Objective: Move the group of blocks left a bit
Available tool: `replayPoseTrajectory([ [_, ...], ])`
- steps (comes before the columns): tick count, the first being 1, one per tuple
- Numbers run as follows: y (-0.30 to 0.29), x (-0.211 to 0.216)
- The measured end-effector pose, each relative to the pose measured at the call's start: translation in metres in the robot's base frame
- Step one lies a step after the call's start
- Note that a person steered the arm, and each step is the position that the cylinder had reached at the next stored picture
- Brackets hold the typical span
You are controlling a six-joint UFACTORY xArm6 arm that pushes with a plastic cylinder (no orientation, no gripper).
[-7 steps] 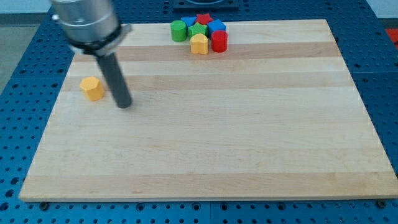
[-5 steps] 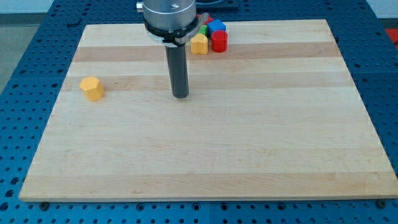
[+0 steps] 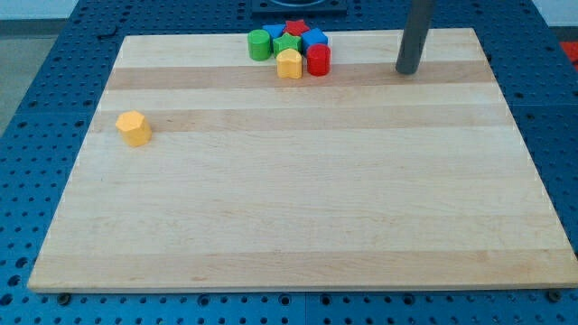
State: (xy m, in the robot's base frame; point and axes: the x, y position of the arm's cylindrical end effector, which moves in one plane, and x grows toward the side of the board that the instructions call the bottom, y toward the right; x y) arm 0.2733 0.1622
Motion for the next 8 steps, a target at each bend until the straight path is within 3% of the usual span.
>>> replayPoseTrajectory([
  [2, -0.005, -0.063],
  [5, -0.107, -0.041],
  [8, -0.115, -0.08],
])
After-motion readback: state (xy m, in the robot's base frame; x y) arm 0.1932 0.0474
